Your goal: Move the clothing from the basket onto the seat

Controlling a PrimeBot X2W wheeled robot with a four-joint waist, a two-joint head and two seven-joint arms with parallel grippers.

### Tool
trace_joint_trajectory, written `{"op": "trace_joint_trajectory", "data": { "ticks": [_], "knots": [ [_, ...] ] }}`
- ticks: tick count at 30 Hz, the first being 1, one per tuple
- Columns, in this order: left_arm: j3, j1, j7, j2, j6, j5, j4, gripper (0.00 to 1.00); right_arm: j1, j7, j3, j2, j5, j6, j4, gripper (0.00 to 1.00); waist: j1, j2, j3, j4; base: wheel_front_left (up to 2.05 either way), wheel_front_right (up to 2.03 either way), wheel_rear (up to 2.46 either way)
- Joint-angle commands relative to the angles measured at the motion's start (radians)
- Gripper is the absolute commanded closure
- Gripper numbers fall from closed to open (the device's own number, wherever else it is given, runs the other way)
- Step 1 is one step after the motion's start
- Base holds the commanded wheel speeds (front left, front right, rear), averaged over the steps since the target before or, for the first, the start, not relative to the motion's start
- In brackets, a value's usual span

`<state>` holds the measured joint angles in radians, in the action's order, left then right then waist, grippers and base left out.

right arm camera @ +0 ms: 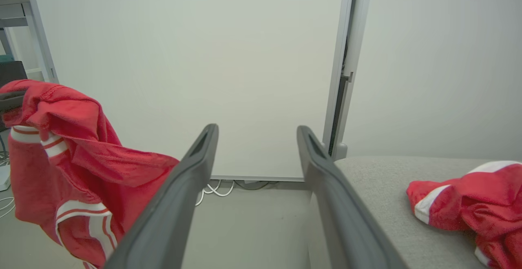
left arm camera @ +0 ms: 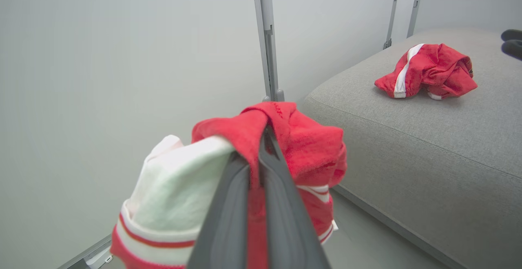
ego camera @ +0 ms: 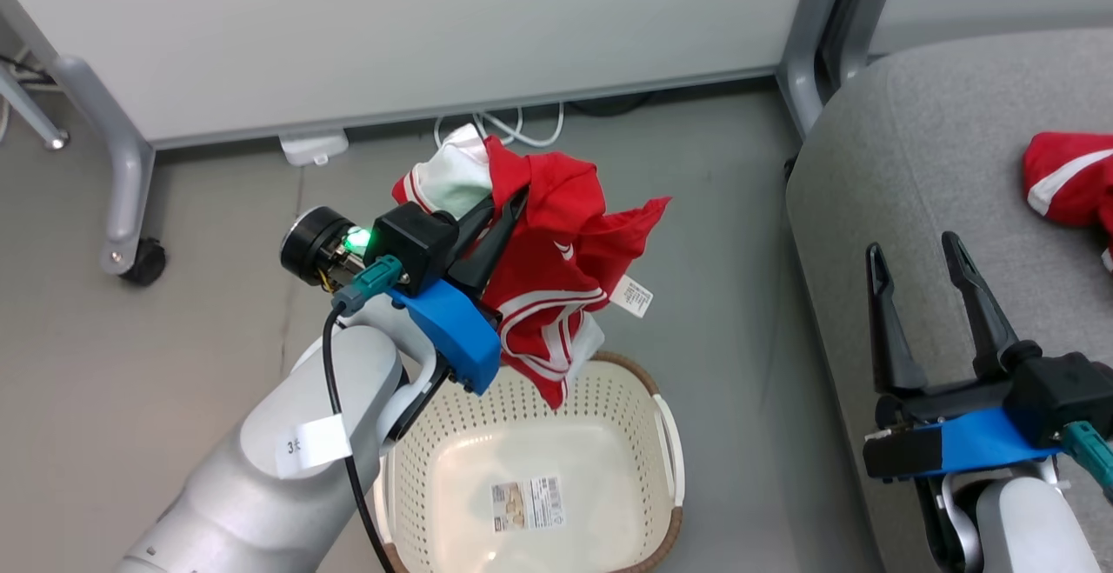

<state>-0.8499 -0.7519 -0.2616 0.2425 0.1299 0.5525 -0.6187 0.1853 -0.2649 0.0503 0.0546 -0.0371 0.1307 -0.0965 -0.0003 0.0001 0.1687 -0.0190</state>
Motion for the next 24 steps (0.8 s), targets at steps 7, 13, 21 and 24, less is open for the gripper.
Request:
{"op": "trace_joint_trajectory", "data": {
  "ticks": [7, 13, 21, 24],
  "knots": [
    [-0.003, 0.026, -0.005, -0.010, 0.001, 0.008, 0.013, 1.00, -0.056, 0.001, 0.006, -0.002, -0.003, 0.000, -0.010, 0.00, 0.0003, -0.0001, -0.095, 0.004, 0.00, 0.00, 0.00],
    [-0.010, 0.026, -0.005, -0.017, 0.001, 0.007, 0.025, 1.00, -0.071, 0.001, -0.009, 0.004, 0.004, 0.000, -0.002, 0.00, 0.0003, -0.0001, -0.114, 0.012, 0.00, 0.00, 0.00],
    [-0.011, 0.007, -0.005, -0.022, 0.001, -0.001, 0.032, 1.00, -0.003, 0.001, -0.117, 0.030, 0.020, 0.000, 0.020, 0.00, 0.0003, -0.0001, -0.101, 0.017, 0.00, 0.00, 0.00],
    [-0.010, -0.003, -0.005, -0.026, 0.001, -0.008, 0.034, 1.00, 0.050, 0.001, -0.192, 0.044, 0.017, 0.000, 0.012, 0.00, 0.0003, -0.0001, -0.089, 0.019, 0.00, 0.00, 0.00]
  ]
}}
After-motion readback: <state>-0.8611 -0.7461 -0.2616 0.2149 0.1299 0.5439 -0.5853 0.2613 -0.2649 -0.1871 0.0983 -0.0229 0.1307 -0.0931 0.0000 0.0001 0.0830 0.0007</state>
